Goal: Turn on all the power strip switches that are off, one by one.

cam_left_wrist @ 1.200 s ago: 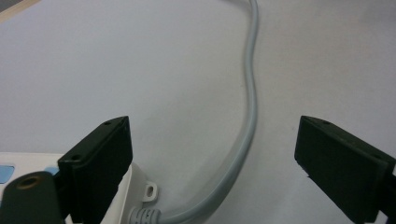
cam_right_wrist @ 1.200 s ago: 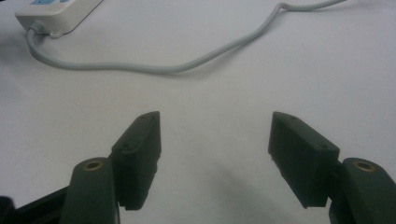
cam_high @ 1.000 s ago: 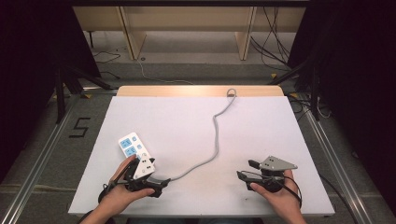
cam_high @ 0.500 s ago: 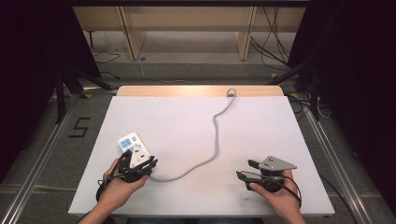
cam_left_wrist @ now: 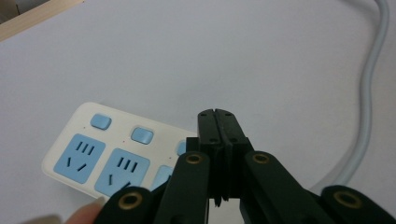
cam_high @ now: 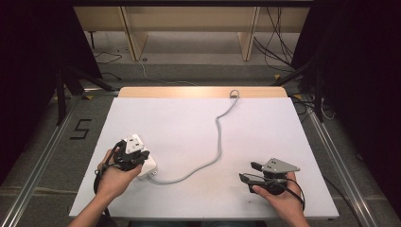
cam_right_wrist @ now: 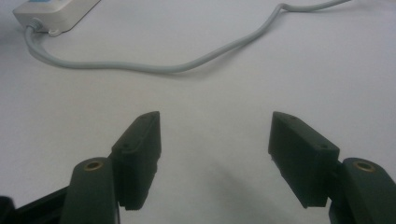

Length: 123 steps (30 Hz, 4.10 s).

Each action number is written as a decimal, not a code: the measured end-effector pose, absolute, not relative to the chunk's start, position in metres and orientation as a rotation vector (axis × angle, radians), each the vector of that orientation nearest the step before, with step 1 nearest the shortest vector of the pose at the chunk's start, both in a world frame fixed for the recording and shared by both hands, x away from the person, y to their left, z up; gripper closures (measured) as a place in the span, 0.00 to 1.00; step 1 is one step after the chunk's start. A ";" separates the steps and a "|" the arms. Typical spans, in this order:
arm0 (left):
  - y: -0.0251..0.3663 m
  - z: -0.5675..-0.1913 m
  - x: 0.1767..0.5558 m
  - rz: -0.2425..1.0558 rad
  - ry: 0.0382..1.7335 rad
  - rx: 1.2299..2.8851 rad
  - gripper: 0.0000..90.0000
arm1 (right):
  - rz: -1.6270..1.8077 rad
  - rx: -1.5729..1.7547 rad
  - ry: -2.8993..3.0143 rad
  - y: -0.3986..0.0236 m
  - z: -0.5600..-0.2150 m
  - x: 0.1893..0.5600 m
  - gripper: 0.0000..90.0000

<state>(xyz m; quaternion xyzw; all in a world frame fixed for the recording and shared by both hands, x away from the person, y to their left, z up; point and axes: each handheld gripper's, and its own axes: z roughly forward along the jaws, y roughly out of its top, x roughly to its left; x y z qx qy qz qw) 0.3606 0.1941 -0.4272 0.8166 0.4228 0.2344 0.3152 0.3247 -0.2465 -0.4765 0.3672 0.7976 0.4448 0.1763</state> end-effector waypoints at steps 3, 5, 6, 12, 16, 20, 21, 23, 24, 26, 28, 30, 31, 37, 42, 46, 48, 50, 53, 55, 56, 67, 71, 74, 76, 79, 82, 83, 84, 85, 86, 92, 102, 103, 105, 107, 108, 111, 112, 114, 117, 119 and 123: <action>0.196 -0.427 0.364 0.611 1.129 2.156 0.99 | 1.259 1.040 2.258 -0.247 -0.476 0.325 0.39; 0.197 -0.427 0.367 0.611 1.140 2.160 0.99 | 1.258 1.039 2.259 -0.247 -0.476 0.325 0.39; 0.198 -0.426 0.369 0.610 1.147 2.173 0.99 | 1.258 1.041 2.258 -0.247 -0.476 0.325 0.39; 0.202 -0.424 0.373 0.599 1.182 2.178 0.99 | 1.259 1.039 2.260 -0.246 -0.476 0.324 0.39; 0.202 -0.422 0.376 0.597 1.195 2.188 1.00 | 1.258 1.039 2.262 -0.246 -0.476 0.324 0.39; 0.202 -0.421 0.378 0.597 1.201 2.201 0.99 | 1.258 1.037 2.261 -0.246 -0.477 0.325 0.39; 0.202 -0.421 0.379 0.596 1.201 2.204 1.00 | 1.258 1.036 2.261 -0.246 -0.477 0.325 0.39; 0.201 -0.420 0.382 0.591 1.207 2.214 1.00 | 1.257 1.037 2.261 -0.246 -0.477 0.325 0.39; 0.201 -0.420 0.383 0.587 1.207 2.221 1.00 | 1.257 1.038 2.261 -0.246 -0.477 0.325 0.39; 0.200 -0.421 0.385 0.580 1.212 2.226 1.00 | 1.258 1.038 2.261 -0.246 -0.477 0.325 0.39; 0.199 -0.422 0.387 0.572 1.215 2.242 1.00 | 1.258 1.039 2.261 -0.246 -0.477 0.325 0.39; 0.198 -0.424 0.389 0.562 1.221 2.257 1.00 | 1.256 1.039 2.262 -0.246 -0.477 0.325 0.39; 0.198 -0.424 0.389 0.562 1.221 2.257 1.00 | 1.256 1.040 2.262 -0.246 -0.477 0.325 0.39; 0.194 -0.429 0.394 0.532 1.222 2.306 1.00 | 1.256 1.041 2.262 -0.246 -0.477 0.325 0.39; 0.190 -0.432 0.399 0.504 1.223 2.338 1.00 | 1.253 1.041 2.264 -0.246 -0.477 0.325 0.39; 0.189 -0.435 0.401 0.492 1.226 2.355 1.00 | 1.253 1.041 2.264 -0.246 -0.477 0.325 0.39; 0.188 -0.437 0.403 0.478 1.233 2.369 1.00 | 1.253 1.041 2.263 -0.246 -0.477 0.325 0.39; 0.188 -0.438 0.404 0.474 1.233 2.376 1.00 | 1.254 1.041 2.264 -0.246 -0.477 0.325 0.39; 0.188 -0.439 0.405 0.467 1.237 2.381 1.00 | 1.252 1.040 2.264 -0.246 -0.477 0.325 0.39; 0.188 -0.440 0.405 0.464 1.240 2.383 1.00 | 1.253 1.040 2.264 -0.246 -0.477 0.325 0.39; 0.188 -0.440 0.406 0.459 1.241 2.387 1.00 | 1.254 1.041 2.264 -0.246 -0.477 0.325 0.39; 0.188 -0.441 0.408 0.453 1.245 2.390 1.00 | 1.253 1.040 2.263 -0.247 -0.477 0.325 0.39; 0.187 -0.441 0.408 0.458 1.244 2.407 1.00 | 1.248 1.038 2.266 -0.246 -0.477 0.325 0.39; 0.185 -0.442 0.408 0.462 1.245 2.413 1.00 | 1.248 1.039 2.264 -0.246 -0.477 0.325 0.39; 0.186 -0.442 0.408 0.460 1.239 2.419 1.00 | 1.248 1.039 2.264 -0.246 -0.477 0.325 0.39; 0.186 -0.442 0.409 0.446 1.246 2.415 1.00 | 1.246 1.040 2.268 -0.246 -0.477 0.325 0.39; 0.186 -0.442 0.410 0.428 1.264 2.421 1.00 | 1.242 1.038 2.269 -0.246 -0.477 0.325 0.40; 0.185 -0.442 0.410 0.431 1.260 2.427 1.00 | 1.239 1.037 2.269 -0.246 -0.477 0.325 0.40; 0.184 -0.442 0.410 0.438 1.254 2.436 1.00 | 1.235 1.038 2.271 -0.246 -0.477 0.325 0.40; 0.184 -0.442 0.410 0.444 1.249 2.439 1.00 | 1.236 1.036 2.270 -0.246 -0.477 0.325 0.40; 0.184 -0.442 0.410 0.446 1.247 2.440 1.00 | 1.239 1.036 2.269 -0.245 -0.477 0.325 0.40; 0.182 -0.443 0.410 0.450 1.257 2.444 1.00 | 1.237 1.036 2.275 -0.245 -0.477 0.325 0.40; 0.190 -0.444 0.409 0.417 1.257 2.384 1.00 | 1.237 1.028 2.276 -0.247 -0.477 0.325 0.41; 0.192 -0.443 0.410 0.398 1.273 2.384 1.00 | 1.236 1.029 2.277 -0.247 -0.477 0.326 0.41; 0.196 -0.443 0.411 0.389 1.279 2.368 1.00 | 1.235 1.031 2.276 -0.246 -0.477 0.326 0.41; 0.199 -0.442 0.411 0.395 1.290 2.350 1.00 | 1.237 1.033 2.276 -0.246 -0.477 0.326 0.42; 0.200 -0.440 0.411 0.399 1.291 2.336 1.00 | 1.239 1.031 2.275 -0.246 -0.476 0.326 0.42; 0.204 -0.434 0.411 0.406 1.279 2.320 1.00 | 1.239 1.033 2.276 -0.246 -0.477 0.326 0.42; 0.205 -0.433 0.411 0.411 1.278 2.314 1.00 | 1.238 1.031 2.278 -0.246 -0.477 0.326 0.42; 0.206 -0.431 0.411 0.418 1.275 2.307 1.00 | 1.238 1.031 2.278 -0.246 -0.477 0.326 0.42; 0.207 -0.430 0.411 0.412 1.275 2.307 1.00 | 1.239 1.031 2.279 -0.246 -0.476 0.325 0.42; 0.208 -0.430 0.411 0.406 1.268 2.313 1.00 | 1.239 1.029 2.280 -0.246 -0.476 0.326 0.42; 0.208 -0.429 0.412 0.409 1.262 2.317 1.00 | 1.238 1.037 2.276 -0.247 -0.477 0.326 0.42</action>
